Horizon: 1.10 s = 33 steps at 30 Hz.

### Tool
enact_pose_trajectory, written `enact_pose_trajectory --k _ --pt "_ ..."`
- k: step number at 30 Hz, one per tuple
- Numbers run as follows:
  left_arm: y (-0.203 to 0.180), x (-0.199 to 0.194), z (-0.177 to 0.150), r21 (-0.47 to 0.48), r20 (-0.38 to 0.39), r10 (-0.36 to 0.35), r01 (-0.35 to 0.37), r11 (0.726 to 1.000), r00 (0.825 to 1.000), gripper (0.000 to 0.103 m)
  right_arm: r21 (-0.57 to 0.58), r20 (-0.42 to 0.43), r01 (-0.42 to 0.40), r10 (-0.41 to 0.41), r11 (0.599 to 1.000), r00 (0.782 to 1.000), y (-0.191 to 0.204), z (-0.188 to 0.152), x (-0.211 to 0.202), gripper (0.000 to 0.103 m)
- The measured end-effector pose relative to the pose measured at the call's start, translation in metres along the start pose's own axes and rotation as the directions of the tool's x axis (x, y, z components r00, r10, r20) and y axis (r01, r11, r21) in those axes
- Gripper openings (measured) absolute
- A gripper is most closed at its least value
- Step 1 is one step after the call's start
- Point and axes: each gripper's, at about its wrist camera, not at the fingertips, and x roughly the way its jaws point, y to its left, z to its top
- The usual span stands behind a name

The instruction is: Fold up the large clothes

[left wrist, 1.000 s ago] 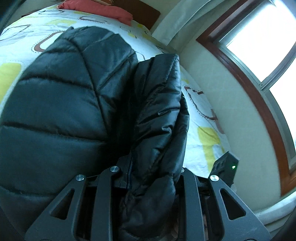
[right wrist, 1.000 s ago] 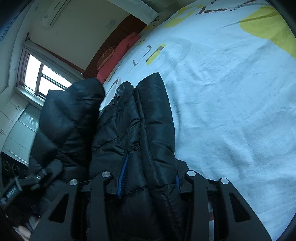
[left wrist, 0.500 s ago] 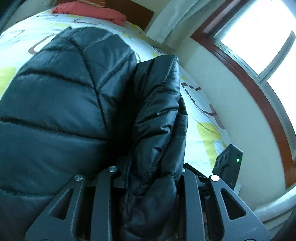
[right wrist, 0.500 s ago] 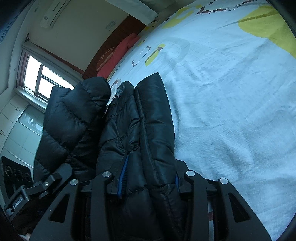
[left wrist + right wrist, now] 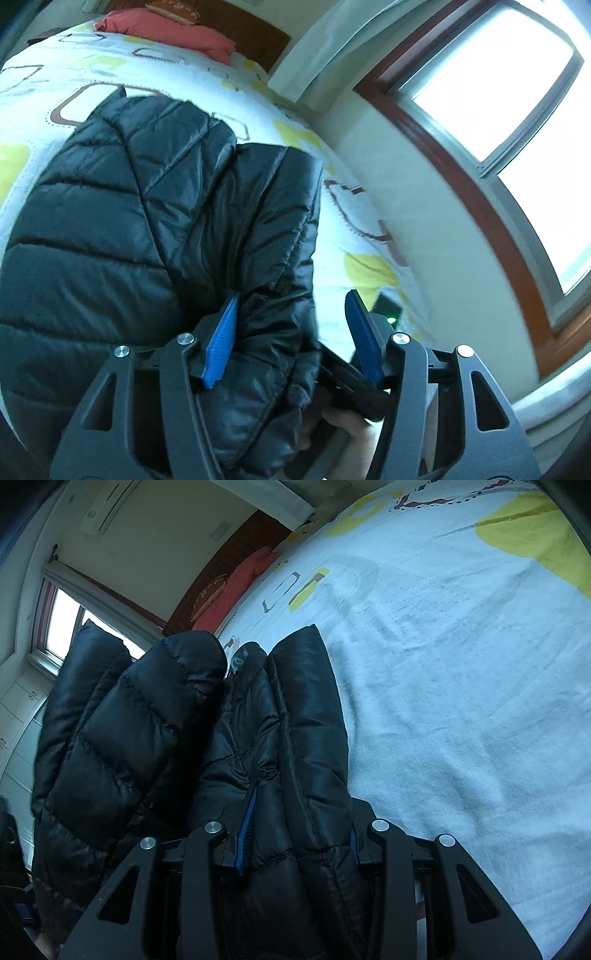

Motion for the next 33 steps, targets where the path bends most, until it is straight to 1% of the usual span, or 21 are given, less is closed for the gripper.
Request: enact_pose_trajectory --k 6,8,11,13,15,17,19,21,23,25,26,29,33 --pt "0.007 -0.032 -0.004 -0.015 0.041 -0.044 0.044 0.999 0.998 0.056 -0.002 0.0 0.004 -0.004 1.0 1.0 0.001 0.0 0.0 0.037" --pt "0.009 -0.038 -0.004 -0.026 0.045 -0.076 0.078 0.997 0.996 0.056 -0.003 0.001 0.004 -0.004 1.0 1.0 0.001 0.0 -0.001 0.037" --pt "0.007 -0.055 -0.006 -0.044 0.061 -0.142 0.145 0.988 0.988 0.057 -0.001 0.0 0.003 -0.003 1.0 1.0 0.001 0.001 -0.001 0.037" --pt "0.006 -0.068 -0.005 -0.033 0.087 -0.157 0.16 0.987 0.984 0.06 0.004 -0.005 0.0 0.0 1.0 1.0 0.0 0.002 -0.001 0.037" --pt "0.012 -0.082 -0.002 -0.042 0.125 -0.164 0.17 0.985 0.979 0.061 0.009 -0.008 -0.002 0.002 1.0 1.0 0.0 0.003 -0.002 0.037" --pt "0.026 -0.098 0.001 -0.067 0.162 -0.154 0.167 0.984 0.975 0.063 0.015 -0.011 -0.006 0.006 1.0 1.0 -0.001 0.004 -0.004 0.038" --pt "0.049 -0.112 0.003 -0.097 0.205 -0.108 0.13 0.987 0.973 0.067 0.029 -0.014 -0.011 0.012 1.0 1.0 -0.004 0.006 -0.006 0.038" --pt "0.074 -0.117 0.007 -0.148 0.223 -0.068 0.103 0.984 0.973 0.067 0.039 -0.016 -0.016 0.017 0.999 1.0 -0.006 0.007 -0.008 0.039" --pt "0.1 -0.118 0.007 -0.196 0.221 -0.035 0.08 0.977 0.975 0.068 0.052 -0.02 -0.021 0.022 0.998 1.0 -0.008 0.009 -0.011 0.04" --pt "0.132 -0.112 0.006 -0.271 0.195 -0.021 0.075 0.96 0.98 0.069 0.062 -0.018 -0.02 0.021 0.998 1.0 -0.011 0.01 -0.016 0.041" --pt "0.141 -0.11 0.006 -0.297 0.187 -0.019 0.075 0.952 0.982 0.069 0.061 -0.014 -0.014 0.015 0.998 1.0 -0.011 0.011 -0.02 0.041" --pt "0.178 -0.099 0.0 -0.401 0.17 -0.039 0.105 0.91 0.985 0.07 0.048 0.006 0.01 -0.01 0.999 1.0 -0.01 0.013 -0.034 0.044" --pt "0.195 -0.087 -0.002 -0.433 0.168 -0.042 0.111 0.895 0.985 0.071 0.048 0.052 0.009 -0.012 0.999 0.999 -0.01 0.017 -0.06 0.044"
